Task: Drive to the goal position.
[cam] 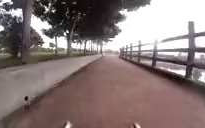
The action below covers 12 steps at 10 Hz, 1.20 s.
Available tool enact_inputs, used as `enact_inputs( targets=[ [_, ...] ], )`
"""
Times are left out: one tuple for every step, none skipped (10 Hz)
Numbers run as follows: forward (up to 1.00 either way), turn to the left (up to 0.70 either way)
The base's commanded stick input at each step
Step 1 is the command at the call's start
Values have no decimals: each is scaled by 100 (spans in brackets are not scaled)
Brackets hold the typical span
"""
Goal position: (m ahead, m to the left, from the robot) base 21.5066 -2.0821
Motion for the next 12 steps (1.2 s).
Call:
enact_inputs(
  targets=[
    [70, 0],
    [70, 0],
    [70, 0],
    [70, 0],
    [70, 0],
    [70, 0],
    [70, 0],
    [70, 0],
    [70, 0],
    [70, 0],
    [70, 0],
    [70, 0]
  ],
)
